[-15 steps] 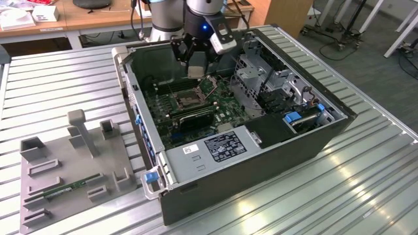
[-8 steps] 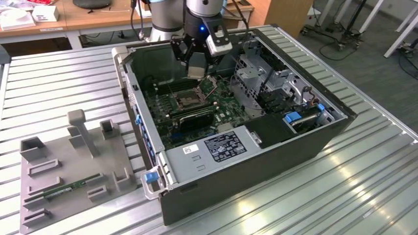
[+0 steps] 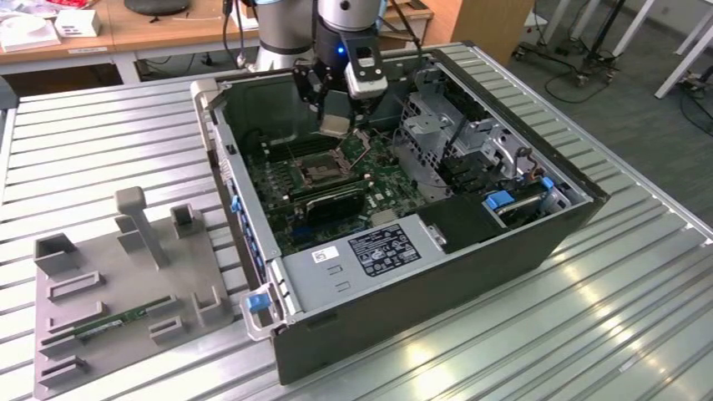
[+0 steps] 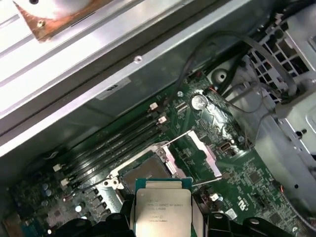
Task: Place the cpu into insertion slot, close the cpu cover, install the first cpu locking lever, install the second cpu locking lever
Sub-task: 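Place the cpu into insertion slot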
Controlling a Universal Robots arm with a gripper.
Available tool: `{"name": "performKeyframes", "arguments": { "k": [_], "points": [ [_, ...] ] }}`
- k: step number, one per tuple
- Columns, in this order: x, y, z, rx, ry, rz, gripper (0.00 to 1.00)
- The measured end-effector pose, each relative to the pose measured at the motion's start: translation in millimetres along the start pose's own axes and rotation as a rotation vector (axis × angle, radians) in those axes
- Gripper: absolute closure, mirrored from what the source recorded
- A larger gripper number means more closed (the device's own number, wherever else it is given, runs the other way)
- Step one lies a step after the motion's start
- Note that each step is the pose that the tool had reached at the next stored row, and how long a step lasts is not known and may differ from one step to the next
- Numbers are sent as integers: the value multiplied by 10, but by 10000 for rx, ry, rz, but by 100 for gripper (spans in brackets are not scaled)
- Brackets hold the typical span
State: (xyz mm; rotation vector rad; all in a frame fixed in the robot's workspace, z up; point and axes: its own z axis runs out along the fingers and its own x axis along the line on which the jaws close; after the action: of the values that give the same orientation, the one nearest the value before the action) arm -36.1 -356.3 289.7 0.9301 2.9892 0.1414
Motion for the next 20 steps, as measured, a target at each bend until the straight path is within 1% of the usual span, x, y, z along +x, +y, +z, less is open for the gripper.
{"name": "performKeyframes", "arguments": {
  "k": [20],
  "points": [
    [-1, -7, 76, -71, -322, 3626, 46]
  ]
}}
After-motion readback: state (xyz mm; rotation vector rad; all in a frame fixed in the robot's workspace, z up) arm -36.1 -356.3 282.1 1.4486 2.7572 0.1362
